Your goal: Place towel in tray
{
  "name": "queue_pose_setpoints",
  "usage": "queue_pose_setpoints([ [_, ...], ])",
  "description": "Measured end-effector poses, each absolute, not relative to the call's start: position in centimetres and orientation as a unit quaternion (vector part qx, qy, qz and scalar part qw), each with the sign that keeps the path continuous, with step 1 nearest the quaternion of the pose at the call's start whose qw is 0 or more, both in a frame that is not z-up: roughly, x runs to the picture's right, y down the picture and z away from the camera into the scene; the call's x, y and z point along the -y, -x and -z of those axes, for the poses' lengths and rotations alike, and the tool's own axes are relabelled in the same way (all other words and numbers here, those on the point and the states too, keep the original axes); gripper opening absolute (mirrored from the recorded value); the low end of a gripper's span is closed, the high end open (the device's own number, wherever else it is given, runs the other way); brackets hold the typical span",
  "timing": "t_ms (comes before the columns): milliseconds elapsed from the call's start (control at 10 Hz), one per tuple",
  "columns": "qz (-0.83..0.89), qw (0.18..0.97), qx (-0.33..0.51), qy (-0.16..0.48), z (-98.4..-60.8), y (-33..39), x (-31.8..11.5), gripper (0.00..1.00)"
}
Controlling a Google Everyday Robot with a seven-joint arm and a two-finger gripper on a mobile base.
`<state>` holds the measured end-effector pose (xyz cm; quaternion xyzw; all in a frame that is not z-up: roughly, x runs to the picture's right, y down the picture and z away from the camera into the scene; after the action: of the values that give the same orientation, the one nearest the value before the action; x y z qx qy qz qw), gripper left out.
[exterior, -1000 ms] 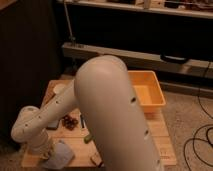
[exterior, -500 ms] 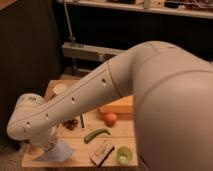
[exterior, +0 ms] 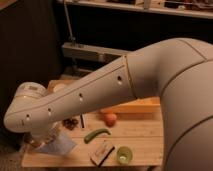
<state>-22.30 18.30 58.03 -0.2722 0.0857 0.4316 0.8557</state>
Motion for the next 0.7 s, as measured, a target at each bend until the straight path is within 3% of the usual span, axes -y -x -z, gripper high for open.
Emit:
queue_pose_setpoints([
  [400,-0.424,0.865,-0.111,0.243,-58.9,22.8,-17.9,0.0],
  [700,-0.444,0.863,-0.128,0.204,-61.0,20.0,-13.3,0.0],
])
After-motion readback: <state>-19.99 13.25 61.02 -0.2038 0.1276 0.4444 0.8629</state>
